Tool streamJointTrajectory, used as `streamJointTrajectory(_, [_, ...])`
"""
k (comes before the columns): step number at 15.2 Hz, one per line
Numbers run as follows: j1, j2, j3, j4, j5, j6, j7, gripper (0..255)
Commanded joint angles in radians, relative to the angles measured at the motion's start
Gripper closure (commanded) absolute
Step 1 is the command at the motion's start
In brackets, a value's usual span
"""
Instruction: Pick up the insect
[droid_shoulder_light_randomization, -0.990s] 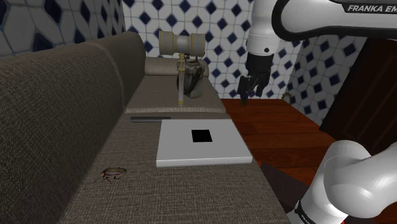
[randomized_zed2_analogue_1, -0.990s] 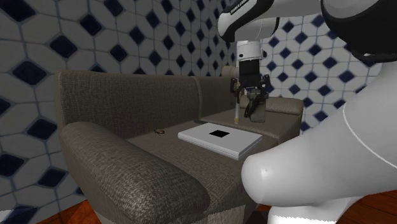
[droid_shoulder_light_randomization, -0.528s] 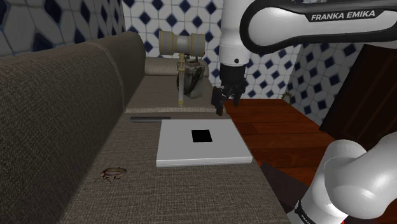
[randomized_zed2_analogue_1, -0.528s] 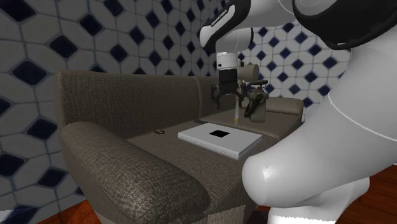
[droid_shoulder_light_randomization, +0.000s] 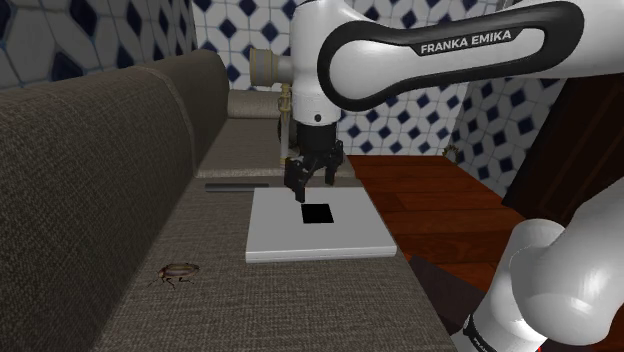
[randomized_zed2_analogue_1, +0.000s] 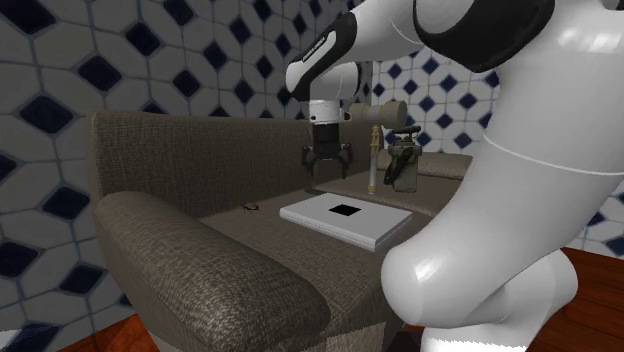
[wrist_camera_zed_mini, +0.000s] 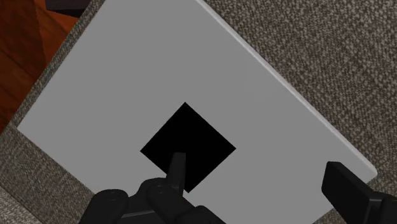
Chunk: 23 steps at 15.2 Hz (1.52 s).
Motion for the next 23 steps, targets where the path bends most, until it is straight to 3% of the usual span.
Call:
streamJointTrajectory(1, [0.011,0.067,0.026,0.042,0.0,0.023,0.027,0])
streamJointTrajectory(11, [0.079,0.405,0.123,0.305,-0.054,0.078,0.157,0])
streamJointTrajectory(21, [0.217,0.792,0.159,0.72,-0.163,0.026,0.263,0])
streamJointTrajectory(23, [0.228,0.819,0.158,0.741,-0.17,0.031,0.267,0])
